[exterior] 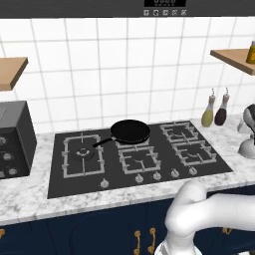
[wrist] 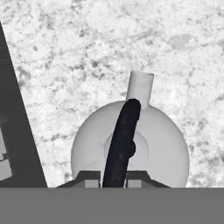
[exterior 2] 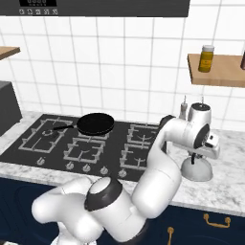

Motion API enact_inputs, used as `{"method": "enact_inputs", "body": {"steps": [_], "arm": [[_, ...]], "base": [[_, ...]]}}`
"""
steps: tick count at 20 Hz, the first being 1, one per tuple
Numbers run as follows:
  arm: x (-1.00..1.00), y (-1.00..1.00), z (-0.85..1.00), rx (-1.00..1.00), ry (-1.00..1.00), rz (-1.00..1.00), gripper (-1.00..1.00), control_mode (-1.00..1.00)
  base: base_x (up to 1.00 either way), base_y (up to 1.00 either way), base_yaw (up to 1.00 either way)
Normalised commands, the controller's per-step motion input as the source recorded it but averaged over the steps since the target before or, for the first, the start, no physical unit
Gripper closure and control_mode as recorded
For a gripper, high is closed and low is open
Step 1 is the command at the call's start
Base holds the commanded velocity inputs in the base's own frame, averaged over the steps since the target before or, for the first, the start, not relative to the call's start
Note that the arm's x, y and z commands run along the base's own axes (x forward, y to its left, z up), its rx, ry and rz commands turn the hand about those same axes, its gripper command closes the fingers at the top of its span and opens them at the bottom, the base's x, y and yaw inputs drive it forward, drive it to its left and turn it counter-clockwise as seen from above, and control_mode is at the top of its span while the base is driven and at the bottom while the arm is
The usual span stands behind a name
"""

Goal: Pick the kettle from the counter and place it on a stove burner. Then turn the burner on.

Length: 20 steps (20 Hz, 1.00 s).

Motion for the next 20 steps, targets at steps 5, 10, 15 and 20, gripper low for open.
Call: {"method": "enact_inputs", "body": {"steps": [5, 10, 15, 20], "arm": [[0.42, 1.00, 0.47, 0.00, -0.19, -0.11, 1.00, -1.00], [0.40, 1.00, 0.20, 0.00, -0.27, -0.14, 1.00, -1.00], [0.68, 1.00, -0.02, -0.06, -0.15, -0.17, 1.00, -1.00], [0.56, 0.78, -0.06, -0.06, -0.04, -0.17, 1.00, -1.00]], "base": [[0.00, 0.00, 0.00], [0.00, 0.00, 0.00], [0.00, 0.00, 0.00], [0.00, 0.00, 0.00]]}}
